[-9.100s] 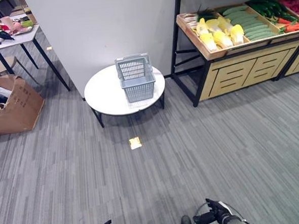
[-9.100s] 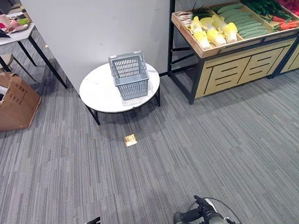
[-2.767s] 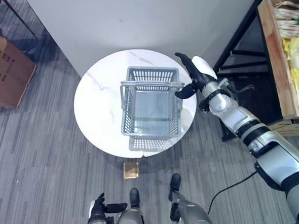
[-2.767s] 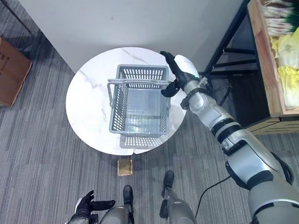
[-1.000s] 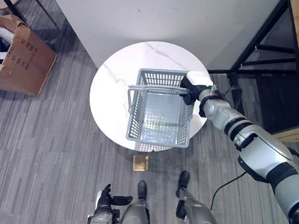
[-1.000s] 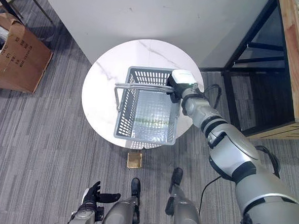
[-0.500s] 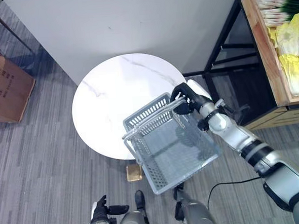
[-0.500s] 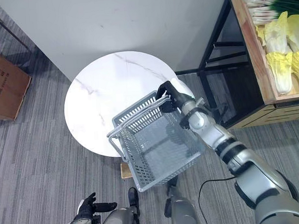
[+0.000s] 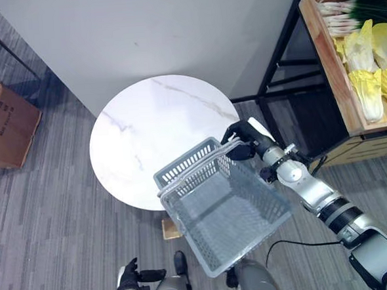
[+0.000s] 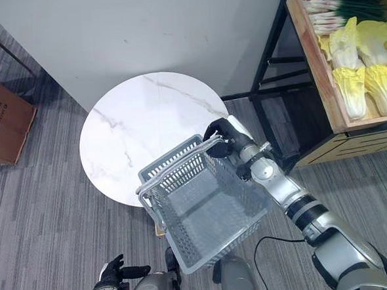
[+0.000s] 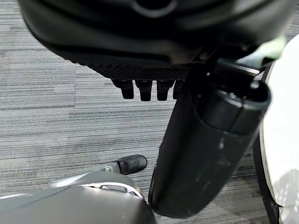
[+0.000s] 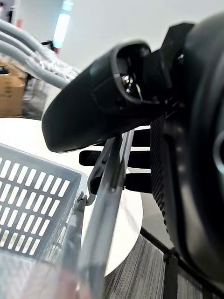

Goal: Get the vegetables into the basket

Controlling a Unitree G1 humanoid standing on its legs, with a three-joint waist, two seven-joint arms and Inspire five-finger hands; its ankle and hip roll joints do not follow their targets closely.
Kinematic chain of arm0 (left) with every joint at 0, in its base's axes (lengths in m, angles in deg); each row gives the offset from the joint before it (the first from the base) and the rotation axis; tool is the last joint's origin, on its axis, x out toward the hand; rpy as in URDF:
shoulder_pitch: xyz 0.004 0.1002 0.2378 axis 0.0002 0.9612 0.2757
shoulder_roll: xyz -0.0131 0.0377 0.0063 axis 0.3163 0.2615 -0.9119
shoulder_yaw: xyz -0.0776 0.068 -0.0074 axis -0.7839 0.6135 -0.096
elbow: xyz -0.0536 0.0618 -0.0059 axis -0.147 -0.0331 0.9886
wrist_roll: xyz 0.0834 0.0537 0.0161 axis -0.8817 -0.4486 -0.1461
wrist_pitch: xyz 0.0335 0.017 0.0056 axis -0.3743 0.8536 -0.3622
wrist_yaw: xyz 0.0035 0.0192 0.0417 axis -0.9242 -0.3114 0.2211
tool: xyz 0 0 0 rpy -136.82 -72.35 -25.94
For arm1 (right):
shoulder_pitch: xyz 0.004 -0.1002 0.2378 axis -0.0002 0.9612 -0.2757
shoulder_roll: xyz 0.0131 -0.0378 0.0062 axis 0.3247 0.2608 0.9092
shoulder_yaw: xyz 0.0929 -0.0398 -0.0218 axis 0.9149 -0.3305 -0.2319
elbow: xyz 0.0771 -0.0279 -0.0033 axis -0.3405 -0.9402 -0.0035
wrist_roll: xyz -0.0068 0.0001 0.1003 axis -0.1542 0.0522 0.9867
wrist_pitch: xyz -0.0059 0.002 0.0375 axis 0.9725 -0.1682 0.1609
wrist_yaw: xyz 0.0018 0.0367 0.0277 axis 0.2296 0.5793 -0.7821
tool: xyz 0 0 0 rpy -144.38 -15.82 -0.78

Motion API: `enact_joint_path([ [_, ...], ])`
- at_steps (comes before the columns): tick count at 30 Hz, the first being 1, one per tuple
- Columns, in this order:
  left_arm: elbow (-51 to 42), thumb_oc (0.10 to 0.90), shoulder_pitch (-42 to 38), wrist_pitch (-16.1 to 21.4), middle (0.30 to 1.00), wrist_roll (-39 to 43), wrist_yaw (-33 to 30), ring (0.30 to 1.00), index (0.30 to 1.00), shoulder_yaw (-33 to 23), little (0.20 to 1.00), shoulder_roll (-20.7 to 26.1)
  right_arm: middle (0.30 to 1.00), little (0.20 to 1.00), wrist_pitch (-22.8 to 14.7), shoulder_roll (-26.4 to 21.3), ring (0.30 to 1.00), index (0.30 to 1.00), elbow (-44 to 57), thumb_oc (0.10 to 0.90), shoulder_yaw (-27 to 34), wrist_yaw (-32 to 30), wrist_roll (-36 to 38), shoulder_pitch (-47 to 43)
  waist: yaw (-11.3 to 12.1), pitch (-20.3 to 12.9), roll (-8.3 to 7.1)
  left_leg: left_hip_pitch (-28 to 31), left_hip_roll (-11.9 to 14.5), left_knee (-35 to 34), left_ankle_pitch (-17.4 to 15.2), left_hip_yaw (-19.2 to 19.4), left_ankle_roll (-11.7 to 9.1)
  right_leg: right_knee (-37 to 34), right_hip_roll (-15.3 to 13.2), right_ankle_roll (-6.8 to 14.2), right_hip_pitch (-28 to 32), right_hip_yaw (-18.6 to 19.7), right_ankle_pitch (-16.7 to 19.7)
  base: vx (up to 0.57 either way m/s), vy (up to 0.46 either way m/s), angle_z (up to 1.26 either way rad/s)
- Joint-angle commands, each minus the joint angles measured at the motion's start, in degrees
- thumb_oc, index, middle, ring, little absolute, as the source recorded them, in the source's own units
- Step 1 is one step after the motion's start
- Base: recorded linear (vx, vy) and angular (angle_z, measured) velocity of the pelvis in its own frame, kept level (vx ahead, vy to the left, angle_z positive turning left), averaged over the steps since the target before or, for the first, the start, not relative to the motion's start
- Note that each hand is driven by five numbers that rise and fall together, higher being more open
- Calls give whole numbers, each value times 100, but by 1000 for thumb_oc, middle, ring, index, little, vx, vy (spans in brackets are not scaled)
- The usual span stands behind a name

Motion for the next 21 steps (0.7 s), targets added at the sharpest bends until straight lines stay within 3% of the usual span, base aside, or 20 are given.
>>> enact_joint_path([
  [1, 264, 900, 100, -30, 1000, -187, -89, 1000, 1000, 143, 1000, 157, 300, 300, -748, 400, 300, 300, 666, 400, 926, -476, 596, -500, 13, -301, -219, -75, 253, 2, -101, -315, -308, 34, -717, 872, 500, 231, -531, 0, 0, 0],
  [8, 215, 900, 82, -67, 1000, -253, -193, 1000, 1000, 131, 1000, 128, 300, 300, -755, 594, 300, 300, 748, 400, 1335, -864, 442, -250, -31, -315, -195, -68, 265, 2, -95, -311, -306, 32, -707, 869, 508, 216, -514, 0, 0, 0],
  [21, 191, 900, 133, -81, 1000, -534, -482, 1000, 1000, 103, 1000, 49, 300, 300, -858, 580, 300, 300, 1349, 400, 2064, -1541, -575, 481, -144, -362, -129, 71, 276, 2, -156, -281, -275, 31, -723, 890, 603, 196, -530, 8, -2, 0],
])
